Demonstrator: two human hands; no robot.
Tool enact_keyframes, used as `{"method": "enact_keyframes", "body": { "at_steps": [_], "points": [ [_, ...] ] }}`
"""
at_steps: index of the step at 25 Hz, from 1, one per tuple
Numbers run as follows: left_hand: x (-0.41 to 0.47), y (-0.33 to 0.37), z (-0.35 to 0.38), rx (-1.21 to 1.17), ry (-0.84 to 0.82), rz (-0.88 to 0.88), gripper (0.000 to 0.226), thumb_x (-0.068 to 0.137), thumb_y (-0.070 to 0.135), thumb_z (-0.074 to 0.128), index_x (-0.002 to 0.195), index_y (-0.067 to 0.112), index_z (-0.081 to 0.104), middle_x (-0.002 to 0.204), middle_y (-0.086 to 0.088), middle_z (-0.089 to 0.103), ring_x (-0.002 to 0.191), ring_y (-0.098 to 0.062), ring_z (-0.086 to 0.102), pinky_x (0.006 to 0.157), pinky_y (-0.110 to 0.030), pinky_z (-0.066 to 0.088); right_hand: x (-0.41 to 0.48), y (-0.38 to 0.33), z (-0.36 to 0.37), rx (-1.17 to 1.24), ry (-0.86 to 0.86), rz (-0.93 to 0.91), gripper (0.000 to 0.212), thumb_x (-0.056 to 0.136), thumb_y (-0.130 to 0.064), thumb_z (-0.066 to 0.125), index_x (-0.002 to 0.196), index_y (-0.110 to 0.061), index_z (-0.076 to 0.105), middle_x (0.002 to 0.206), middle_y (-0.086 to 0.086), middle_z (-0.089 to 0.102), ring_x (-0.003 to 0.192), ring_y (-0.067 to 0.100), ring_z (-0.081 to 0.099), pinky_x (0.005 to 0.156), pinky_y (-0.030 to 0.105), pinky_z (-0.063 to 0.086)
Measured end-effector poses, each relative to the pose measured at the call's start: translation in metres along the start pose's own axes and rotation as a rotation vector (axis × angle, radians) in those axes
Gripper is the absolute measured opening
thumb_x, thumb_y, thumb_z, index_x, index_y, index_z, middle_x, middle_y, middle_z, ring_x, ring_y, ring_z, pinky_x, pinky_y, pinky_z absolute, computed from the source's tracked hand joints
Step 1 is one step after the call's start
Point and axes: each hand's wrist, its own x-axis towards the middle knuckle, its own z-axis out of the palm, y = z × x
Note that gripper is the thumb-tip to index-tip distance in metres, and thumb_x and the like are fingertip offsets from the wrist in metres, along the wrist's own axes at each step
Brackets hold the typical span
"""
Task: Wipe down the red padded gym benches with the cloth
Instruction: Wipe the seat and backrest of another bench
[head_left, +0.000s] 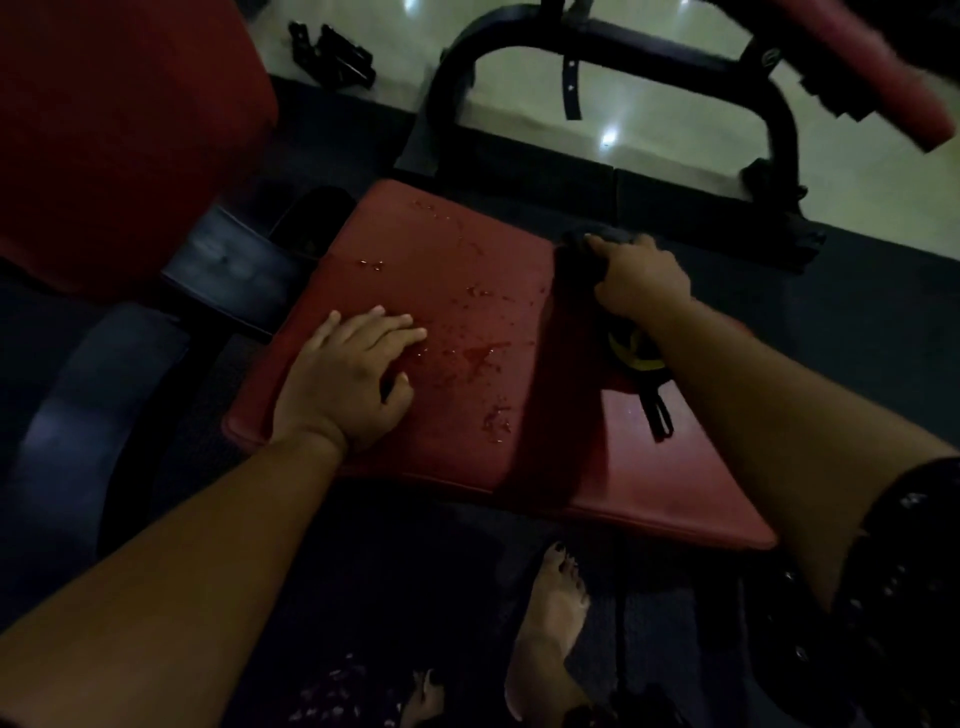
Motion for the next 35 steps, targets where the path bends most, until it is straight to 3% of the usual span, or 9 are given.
{"method": "enact_keyframes", "body": {
  "at_steps": [4,9,13,15,17,20,23,29,35],
  "points": [
    [-0.001,0.001,0.000,-0.010,0.001,-0.006,0.060,0.082,0.042,0.034,0.136,0.026,0.057,0.143,0.003,0.053,0.137,-0.022,0.043,0.117,-0.048,0.022,-0.023,-0.037,0.002,-0.068,0.067,-0.179,0.060,0.095,-0.026,0.052,0.146,-0.050,0.031,0.150,0.011,0.031,0.122,0.040,0.045,0.093,0.049,0.046],
    [-0.004,0.004,-0.004,-0.007,0.003,-0.031,0.063,0.080,0.045,0.034,0.134,0.025,0.058,0.158,0.000,0.032,0.133,-0.025,0.045,0.117,-0.043,0.016,-0.129,-0.046,0.027,-0.096,0.051,-0.327,0.070,0.093,-0.023,0.055,0.147,-0.054,0.022,0.160,0.010,0.014,0.125,0.039,0.042,0.093,0.046,0.046],
    [-0.002,0.004,-0.004,-0.007,-0.005,-0.025,0.064,0.080,0.045,0.032,0.135,0.025,0.057,0.148,-0.003,0.047,0.136,-0.025,0.044,0.118,-0.044,0.017,-0.222,-0.038,0.047,-0.060,0.169,-0.369,0.083,0.066,-0.020,0.084,0.137,-0.047,0.049,0.145,0.021,0.045,0.107,0.046,0.059,0.068,0.050,0.055],
    [-0.002,0.004,-0.003,-0.007,-0.004,-0.025,0.064,0.080,0.045,0.031,0.136,0.025,0.057,0.144,-0.003,0.052,0.138,-0.024,0.042,0.118,-0.045,0.017,-0.238,-0.039,0.049,-0.032,0.088,-0.394,0.086,0.073,-0.022,0.079,0.143,-0.049,0.038,0.154,0.020,0.032,0.123,0.047,0.049,0.080,0.052,0.052],
    [-0.002,0.003,-0.002,-0.008,-0.002,-0.026,0.064,0.080,0.045,0.031,0.136,0.025,0.057,0.143,-0.002,0.052,0.138,-0.023,0.042,0.118,-0.045,0.017,-0.228,-0.045,0.046,-0.021,0.033,-0.440,0.075,0.086,-0.026,0.066,0.146,-0.052,0.030,0.159,0.017,0.020,0.132,0.045,0.039,0.090,0.052,0.047],
    [-0.001,0.003,-0.001,-0.011,0.013,-0.026,0.064,0.080,0.045,0.033,0.135,0.023,0.058,0.142,-0.003,0.054,0.137,-0.024,0.044,0.117,-0.045,0.019,-0.181,-0.055,0.041,0.001,0.165,-0.442,0.063,0.087,-0.023,0.063,0.139,-0.052,0.043,0.155,0.015,0.032,0.119,0.047,0.049,0.080,0.051,0.052],
    [-0.001,0.002,0.000,-0.002,-0.008,-0.024,0.064,0.082,0.048,0.032,0.136,0.024,0.057,0.143,-0.002,0.053,0.138,-0.022,0.042,0.118,-0.046,0.019,-0.105,-0.053,0.032,-0.051,0.110,-0.345,0.062,0.096,-0.021,0.051,0.143,-0.057,0.031,0.162,0.008,0.016,0.128,0.041,0.039,0.094,0.046,0.047],
    [-0.001,0.000,0.001,0.003,-0.017,-0.020,0.061,0.085,0.049,0.031,0.136,0.027,0.055,0.144,0.001,0.051,0.139,-0.020,0.040,0.119,-0.046,0.018,0.000,-0.069,-0.004,0.065,0.051,-0.030,0.059,0.096,-0.024,0.052,0.145,-0.050,0.033,0.151,0.012,0.030,0.122,0.041,0.048,0.095,0.048,0.049],
    [-0.001,0.002,0.000,0.021,-0.004,-0.017,0.061,0.084,0.047,0.032,0.134,0.024,0.058,0.143,0.000,0.053,0.137,-0.021,0.043,0.117,-0.046,0.021,-0.064,-0.096,0.008,-0.028,0.056,-0.245,0.059,0.097,-0.024,0.048,0.145,-0.053,0.029,0.160,0.011,0.015,0.125,0.040,0.044,0.092,0.045,0.047]
  ]
}}
